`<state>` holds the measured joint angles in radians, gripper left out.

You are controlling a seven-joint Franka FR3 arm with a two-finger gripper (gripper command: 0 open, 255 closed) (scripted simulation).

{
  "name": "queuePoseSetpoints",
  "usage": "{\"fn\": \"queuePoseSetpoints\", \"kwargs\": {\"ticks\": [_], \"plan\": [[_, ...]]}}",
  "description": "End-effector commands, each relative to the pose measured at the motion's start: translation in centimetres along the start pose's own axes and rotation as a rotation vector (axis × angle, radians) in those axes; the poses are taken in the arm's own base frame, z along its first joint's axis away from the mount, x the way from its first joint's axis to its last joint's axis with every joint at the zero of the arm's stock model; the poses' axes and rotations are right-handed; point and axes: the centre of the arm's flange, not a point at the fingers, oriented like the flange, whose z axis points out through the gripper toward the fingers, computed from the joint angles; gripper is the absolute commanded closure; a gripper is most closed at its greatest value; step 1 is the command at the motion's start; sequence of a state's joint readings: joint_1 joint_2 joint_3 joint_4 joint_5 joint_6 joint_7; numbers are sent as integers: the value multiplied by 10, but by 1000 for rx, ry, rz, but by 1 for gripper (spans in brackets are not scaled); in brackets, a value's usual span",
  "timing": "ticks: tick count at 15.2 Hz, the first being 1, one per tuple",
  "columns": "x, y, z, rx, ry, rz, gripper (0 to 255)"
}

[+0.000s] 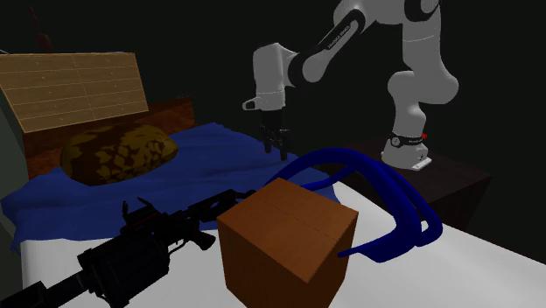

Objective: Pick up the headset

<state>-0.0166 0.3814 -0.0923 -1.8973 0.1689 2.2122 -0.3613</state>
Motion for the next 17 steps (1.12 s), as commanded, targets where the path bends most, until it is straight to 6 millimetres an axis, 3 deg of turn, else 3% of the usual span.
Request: {"fn": "queuePoseSetpoints", "kwargs": {"ticks": [1, 10, 17], "plan": [[17, 10, 19, -1, -6, 0, 0], [93, 50, 101, -3, -31, -2, 0], [94, 55, 137, -3, -31, -2, 0]]}}
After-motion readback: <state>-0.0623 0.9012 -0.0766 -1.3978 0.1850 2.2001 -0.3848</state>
